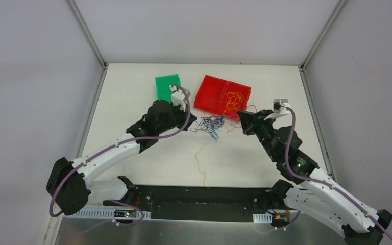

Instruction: Untangle the cables

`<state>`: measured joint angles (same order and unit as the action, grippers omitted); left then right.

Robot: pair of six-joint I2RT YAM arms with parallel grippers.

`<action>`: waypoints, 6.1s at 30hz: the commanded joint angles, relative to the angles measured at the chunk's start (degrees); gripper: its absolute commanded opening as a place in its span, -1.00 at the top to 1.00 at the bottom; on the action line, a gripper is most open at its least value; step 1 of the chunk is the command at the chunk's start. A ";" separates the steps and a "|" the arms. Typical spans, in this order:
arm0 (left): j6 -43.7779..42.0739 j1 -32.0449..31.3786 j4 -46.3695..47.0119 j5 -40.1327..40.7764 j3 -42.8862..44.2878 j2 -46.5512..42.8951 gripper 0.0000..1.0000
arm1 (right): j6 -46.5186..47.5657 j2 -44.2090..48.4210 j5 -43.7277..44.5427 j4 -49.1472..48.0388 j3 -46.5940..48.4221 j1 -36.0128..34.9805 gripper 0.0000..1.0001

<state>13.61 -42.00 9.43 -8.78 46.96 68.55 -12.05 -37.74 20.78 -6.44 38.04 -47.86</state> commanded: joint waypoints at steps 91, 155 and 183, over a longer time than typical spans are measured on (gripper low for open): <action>14.76 10.53 -7.32 27.90 -11.32 -23.72 1.00 | 12.85 -88.99 -23.45 35.29 76.04 21.34 1.00; 5.87 -0.45 3.56 -11.59 -2.52 -14.44 1.00 | 2.00 -22.80 -27.25 -4.87 -0.13 0.06 0.92; -12.78 -1.34 14.19 -6.87 -8.35 -2.15 -0.88 | -1.13 -17.98 -9.37 13.25 14.14 2.21 1.00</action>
<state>8.91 -42.09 18.39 -12.47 36.29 63.00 -12.86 -56.01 12.58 4.23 48.86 -45.98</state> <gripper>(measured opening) 0.956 0.019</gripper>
